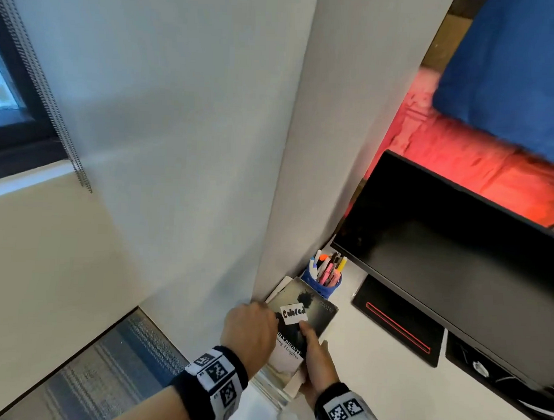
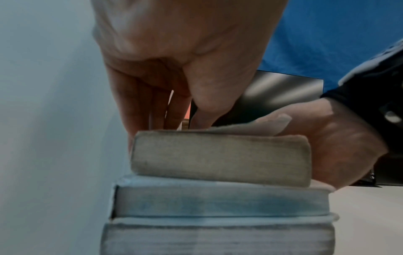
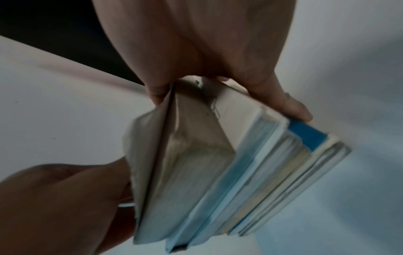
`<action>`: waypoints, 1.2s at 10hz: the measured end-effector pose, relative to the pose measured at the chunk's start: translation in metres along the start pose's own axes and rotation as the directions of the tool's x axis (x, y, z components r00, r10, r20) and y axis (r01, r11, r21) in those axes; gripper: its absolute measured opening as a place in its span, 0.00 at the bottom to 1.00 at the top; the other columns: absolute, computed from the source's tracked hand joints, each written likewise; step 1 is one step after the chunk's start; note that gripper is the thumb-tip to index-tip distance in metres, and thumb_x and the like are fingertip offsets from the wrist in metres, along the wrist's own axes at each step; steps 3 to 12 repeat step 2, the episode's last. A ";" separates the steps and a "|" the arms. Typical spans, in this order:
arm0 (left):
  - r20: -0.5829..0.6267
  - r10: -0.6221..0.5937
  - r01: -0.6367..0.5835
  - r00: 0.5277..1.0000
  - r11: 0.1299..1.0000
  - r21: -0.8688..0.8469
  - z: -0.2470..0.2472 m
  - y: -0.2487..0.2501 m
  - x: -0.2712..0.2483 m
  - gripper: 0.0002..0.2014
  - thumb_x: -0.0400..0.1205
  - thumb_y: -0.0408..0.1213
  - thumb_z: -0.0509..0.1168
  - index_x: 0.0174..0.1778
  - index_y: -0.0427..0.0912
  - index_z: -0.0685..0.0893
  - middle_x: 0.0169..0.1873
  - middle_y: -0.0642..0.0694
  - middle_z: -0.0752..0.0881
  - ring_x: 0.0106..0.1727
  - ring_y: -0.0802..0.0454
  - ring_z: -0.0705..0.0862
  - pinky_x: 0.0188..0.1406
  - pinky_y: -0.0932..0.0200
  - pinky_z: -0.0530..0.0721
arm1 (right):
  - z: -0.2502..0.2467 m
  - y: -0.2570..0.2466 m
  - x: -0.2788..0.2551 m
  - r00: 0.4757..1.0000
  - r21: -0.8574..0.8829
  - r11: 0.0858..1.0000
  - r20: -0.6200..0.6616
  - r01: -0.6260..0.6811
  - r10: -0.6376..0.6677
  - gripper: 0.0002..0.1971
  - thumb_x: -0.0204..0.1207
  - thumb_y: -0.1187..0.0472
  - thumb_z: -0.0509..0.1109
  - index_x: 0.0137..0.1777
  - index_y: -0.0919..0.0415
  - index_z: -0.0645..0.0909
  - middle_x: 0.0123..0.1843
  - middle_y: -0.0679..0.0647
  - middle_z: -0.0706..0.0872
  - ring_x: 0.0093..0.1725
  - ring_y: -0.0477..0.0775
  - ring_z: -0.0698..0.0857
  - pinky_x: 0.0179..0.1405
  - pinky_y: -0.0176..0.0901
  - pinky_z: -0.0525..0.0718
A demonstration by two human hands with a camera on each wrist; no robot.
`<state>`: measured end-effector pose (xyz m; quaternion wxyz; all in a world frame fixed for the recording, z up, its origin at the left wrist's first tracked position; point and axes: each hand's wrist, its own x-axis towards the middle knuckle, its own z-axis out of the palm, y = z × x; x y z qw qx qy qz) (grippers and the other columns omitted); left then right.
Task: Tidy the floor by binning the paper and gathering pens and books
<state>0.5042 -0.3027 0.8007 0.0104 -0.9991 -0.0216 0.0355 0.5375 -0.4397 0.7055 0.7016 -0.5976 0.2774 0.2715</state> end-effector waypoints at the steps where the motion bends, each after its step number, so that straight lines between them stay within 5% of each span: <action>1: 0.057 -0.057 0.060 0.997 0.997 -0.049 -0.004 -0.002 -0.004 0.16 0.88 0.50 0.51 0.57 0.45 0.81 0.49 0.48 0.86 0.49 0.49 0.86 0.45 0.55 0.85 | -0.008 -0.008 -0.003 0.997 -0.237 0.971 -0.073 0.014 -0.032 0.58 0.49 0.21 0.73 0.75 0.58 0.68 0.63 0.60 0.86 0.61 0.63 0.85 0.60 0.58 0.84; 2: 0.180 -0.102 0.136 0.978 0.973 -0.186 -0.005 -0.011 -0.021 0.20 0.87 0.53 0.50 0.70 0.50 0.75 0.62 0.46 0.83 0.62 0.44 0.84 0.57 0.53 0.81 | 0.006 -0.032 -0.025 0.956 -0.175 0.961 -0.161 0.216 -0.244 0.74 0.38 0.42 0.90 0.81 0.73 0.56 0.81 0.70 0.63 0.79 0.61 0.64 0.76 0.64 0.64; 12: 0.180 -0.102 0.136 0.978 0.973 -0.186 -0.005 -0.011 -0.021 0.20 0.87 0.53 0.50 0.70 0.50 0.75 0.62 0.46 0.83 0.62 0.44 0.84 0.57 0.53 0.81 | 0.006 -0.032 -0.025 0.956 -0.175 0.961 -0.161 0.216 -0.244 0.74 0.38 0.42 0.90 0.81 0.73 0.56 0.81 0.70 0.63 0.79 0.61 0.64 0.76 0.64 0.64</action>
